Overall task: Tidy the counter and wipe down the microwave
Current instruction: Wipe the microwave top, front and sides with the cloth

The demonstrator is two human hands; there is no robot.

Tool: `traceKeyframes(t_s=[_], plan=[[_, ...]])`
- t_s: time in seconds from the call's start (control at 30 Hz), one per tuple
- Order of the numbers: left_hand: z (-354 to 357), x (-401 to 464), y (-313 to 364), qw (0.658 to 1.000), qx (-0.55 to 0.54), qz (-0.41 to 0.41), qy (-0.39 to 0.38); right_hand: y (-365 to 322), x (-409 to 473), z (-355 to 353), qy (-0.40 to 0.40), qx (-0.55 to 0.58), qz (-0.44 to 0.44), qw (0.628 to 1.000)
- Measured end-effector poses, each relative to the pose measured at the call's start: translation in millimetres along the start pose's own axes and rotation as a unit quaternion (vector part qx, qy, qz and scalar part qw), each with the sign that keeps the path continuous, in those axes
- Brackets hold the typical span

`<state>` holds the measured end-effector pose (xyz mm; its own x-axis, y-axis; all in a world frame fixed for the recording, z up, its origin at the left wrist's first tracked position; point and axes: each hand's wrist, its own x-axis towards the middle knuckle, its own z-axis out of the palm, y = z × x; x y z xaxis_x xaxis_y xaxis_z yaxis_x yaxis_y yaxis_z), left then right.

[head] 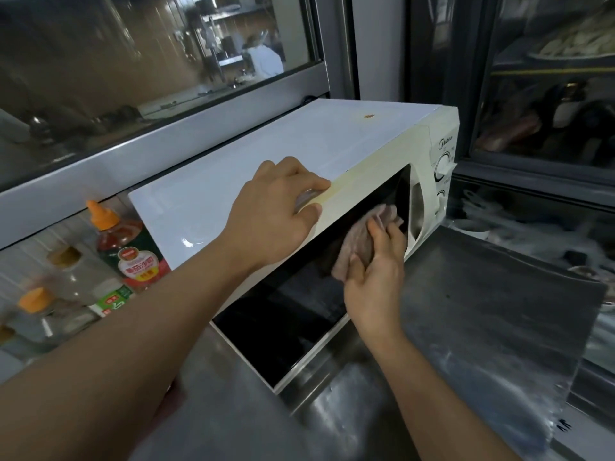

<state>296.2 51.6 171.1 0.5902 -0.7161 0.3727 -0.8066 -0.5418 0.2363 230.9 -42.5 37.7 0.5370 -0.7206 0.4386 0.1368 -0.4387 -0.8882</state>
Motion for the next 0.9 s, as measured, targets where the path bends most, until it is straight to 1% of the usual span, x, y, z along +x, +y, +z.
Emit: traceKeyframes(t_s=[0.07,0.13,0.23,0.27,0.33,0.4,0.43,0.53,0.6,0.67,0.8,0.9], plan=[[-0.3,-0.2,0.4,1.0,0.006,-0.005,-0.007,-18.2,3.1,5.1,0.024,0.039,-0.022,0.999],[-0.2,-0.1,0.5,1.0,0.008,-0.008,-0.009,-23.2,1.1,11.8,0.045,0.08,-0.023,0.996],[1.7,1.3,-2.3,1.0,-0.003,0.0,0.004,-7.2,-15.6,20.5,0.062,0.093,-0.036,0.993],[2.0,1.7,-2.7,1.0,-0.004,0.0,0.006,3.4,-24.4,22.2,0.06,0.087,-0.028,0.994],[2.3,2.1,-3.2,1.0,-0.002,-0.001,0.007,27.2,-43.8,23.5,0.043,0.062,0.035,0.997],[2.5,2.0,-2.8,1.0,-0.001,-0.001,0.008,46.2,-58.0,20.6,0.016,0.029,0.121,0.992],[2.7,1.9,-2.3,1.0,-0.002,0.0,0.01,50.8,-60.9,18.8,0.006,0.015,0.147,0.989],[1.3,1.4,-1.9,1.0,-0.005,-0.004,0.015,45.5,-55.0,18.1,0.01,-0.012,0.168,0.986],[0.6,1.1,-1.8,1.0,-0.011,-0.007,0.017,25.6,-51.8,19.3,0.012,-0.01,0.136,0.991],[0.7,1.1,-2.6,1.0,-0.019,-0.012,0.018,-2.5,-53.5,21.5,0.005,0.029,0.084,0.996],[-0.6,1.1,-5.4,0.998,-0.05,-0.014,0.022,-44.4,-59.1,25.0,0.032,0.058,-0.044,0.997],[-2.2,1.1,-6.6,0.997,-0.074,-0.01,0.023,-59.3,-80.0,31.8,0.029,0.078,-0.079,0.993]])
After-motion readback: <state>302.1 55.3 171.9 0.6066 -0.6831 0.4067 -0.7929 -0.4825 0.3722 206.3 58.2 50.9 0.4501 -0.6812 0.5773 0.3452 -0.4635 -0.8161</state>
